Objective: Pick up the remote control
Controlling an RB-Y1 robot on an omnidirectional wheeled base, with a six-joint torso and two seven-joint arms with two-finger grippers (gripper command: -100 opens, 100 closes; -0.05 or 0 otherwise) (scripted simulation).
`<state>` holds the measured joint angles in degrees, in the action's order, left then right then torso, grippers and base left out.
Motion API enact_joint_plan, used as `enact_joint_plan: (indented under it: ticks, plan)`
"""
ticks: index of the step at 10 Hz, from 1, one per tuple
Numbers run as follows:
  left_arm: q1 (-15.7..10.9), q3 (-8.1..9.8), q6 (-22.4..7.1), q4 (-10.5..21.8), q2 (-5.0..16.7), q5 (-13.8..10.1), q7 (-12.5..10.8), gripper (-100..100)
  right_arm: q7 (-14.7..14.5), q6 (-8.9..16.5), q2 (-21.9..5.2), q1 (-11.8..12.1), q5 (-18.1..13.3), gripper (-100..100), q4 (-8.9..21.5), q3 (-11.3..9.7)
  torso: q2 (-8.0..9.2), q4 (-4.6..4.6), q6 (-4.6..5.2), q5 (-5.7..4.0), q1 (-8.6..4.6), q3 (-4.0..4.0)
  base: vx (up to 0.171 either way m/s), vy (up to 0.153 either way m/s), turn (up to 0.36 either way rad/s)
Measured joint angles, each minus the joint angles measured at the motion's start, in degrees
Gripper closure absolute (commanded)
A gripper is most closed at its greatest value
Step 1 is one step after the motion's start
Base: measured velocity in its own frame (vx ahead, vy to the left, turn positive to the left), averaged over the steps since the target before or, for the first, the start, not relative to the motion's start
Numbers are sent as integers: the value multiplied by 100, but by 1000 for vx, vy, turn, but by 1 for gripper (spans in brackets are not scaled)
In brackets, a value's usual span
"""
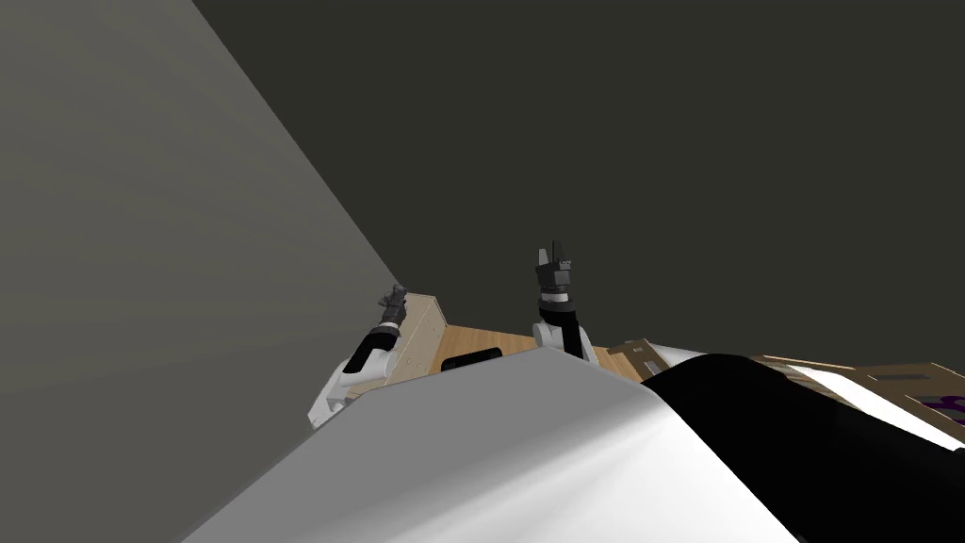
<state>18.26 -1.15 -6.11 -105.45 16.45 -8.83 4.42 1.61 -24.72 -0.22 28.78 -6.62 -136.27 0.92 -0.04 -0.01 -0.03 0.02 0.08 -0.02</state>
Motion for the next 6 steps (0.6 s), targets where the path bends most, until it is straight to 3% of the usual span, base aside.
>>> enact_joint_plan:
  ticks: [3,6]
  plan:
    - [-145,35,-398,488,238,-275,154,-100,0,0,0,0,0,0,0,0,-4,-1,2,0,2,-2,14,19,-77]
    - [-265,68,-883,849,286,-419,342,-100,0,0,0,0,0,0,0,0,-3,-1,0,0,1,-2,17,24,-102]
